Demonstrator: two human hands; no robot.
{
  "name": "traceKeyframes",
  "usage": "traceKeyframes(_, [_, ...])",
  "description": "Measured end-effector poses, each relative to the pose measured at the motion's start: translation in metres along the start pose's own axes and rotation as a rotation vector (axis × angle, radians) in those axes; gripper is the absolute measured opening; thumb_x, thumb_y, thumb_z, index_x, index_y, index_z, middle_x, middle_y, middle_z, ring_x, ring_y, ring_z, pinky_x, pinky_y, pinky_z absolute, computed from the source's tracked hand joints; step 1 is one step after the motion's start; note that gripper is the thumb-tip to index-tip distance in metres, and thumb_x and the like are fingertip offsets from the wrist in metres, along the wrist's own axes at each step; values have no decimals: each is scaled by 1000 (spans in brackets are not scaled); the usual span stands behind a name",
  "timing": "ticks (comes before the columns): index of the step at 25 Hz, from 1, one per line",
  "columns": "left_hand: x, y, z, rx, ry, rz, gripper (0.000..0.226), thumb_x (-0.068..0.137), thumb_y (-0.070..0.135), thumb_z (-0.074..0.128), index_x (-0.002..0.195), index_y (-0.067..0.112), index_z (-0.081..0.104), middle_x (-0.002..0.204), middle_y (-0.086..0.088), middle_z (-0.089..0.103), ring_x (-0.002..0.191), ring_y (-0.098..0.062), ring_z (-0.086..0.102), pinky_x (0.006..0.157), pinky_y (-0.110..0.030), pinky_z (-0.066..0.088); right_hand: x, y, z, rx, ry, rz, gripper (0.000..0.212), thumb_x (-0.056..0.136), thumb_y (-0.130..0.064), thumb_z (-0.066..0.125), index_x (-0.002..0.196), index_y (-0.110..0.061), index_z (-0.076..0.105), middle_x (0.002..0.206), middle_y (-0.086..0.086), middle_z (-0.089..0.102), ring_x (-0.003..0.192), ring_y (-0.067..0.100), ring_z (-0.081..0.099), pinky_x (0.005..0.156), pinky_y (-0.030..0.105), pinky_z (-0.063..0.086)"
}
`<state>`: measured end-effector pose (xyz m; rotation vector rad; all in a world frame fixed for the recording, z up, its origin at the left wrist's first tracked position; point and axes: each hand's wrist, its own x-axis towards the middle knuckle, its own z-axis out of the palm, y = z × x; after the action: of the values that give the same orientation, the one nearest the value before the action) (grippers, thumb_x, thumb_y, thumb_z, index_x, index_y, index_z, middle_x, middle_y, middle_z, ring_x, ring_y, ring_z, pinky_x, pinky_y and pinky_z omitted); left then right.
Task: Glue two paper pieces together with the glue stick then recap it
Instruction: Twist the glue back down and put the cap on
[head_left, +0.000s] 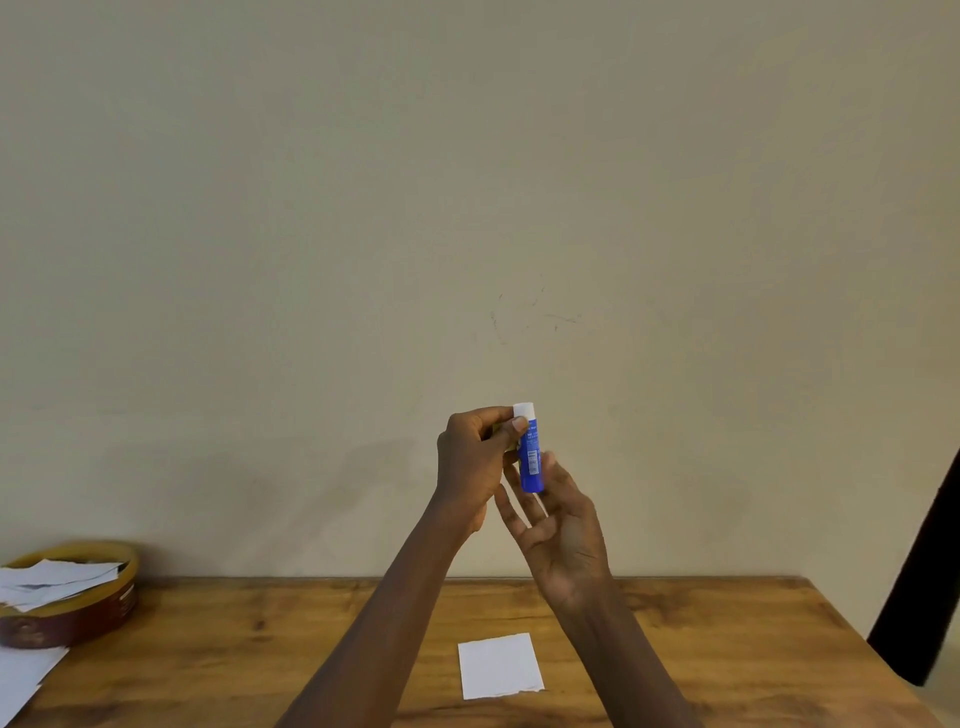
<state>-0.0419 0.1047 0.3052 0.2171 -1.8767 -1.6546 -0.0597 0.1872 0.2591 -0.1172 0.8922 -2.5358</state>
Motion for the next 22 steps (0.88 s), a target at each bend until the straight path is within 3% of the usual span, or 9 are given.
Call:
traceKeyframes(2, [1,3,-4,-33,-20,11,25,86,9,53,107,-3,58,96,-13,64,85,-26,62,74,-30,55,0,-7,-2,33,-47,161,43,81,-44,53,89,-4,65,71,12,71,65,20,70,52,24,58])
traceKeyframes(5, [4,6,-6,-44,-41,28,27,86,8,53,110,-4,57,99,-13,64,87,-25,62,76,-33,55,0,-6,-1,69,-43,215,34,82,-33,54,90,-1,63,55,7,68,46,11,64,44,18,55])
traceKeyframes(10, [0,3,-7,-65,-43,34,27,83,8,57,108,-1,59,102,-10,65,88,-24,64,72,-23,56,-4,2,-1,295,-41,183,24,83,-21,54,96,-2,59,65,15,73,59,18,71,48,24,58])
traceKeyframes(14, [5,8,-16,-284,27,-2,32,81,9,58,112,0,57,107,-9,63,93,-23,62,72,-19,55,-6,3,-7,222,-15,170,23,81,-21,57,94,-2,59,64,15,73,59,17,70,49,24,58])
traceKeyframes(18, [10,17,-12,-188,-27,39,32,82,15,59,112,6,58,111,-9,64,101,-24,62,84,-27,52,-7,6,-10,190,5,189,23,79,-21,58,90,-2,60,63,15,73,57,17,70,48,24,58])
traceKeyframes(22, [12,15,-10,-34,-26,96,30,82,15,59,111,5,60,118,-12,63,98,-16,58,68,-1,45,-8,7,-9,184,-17,182,25,75,-22,60,91,-3,61,65,15,73,58,17,70,49,24,59])
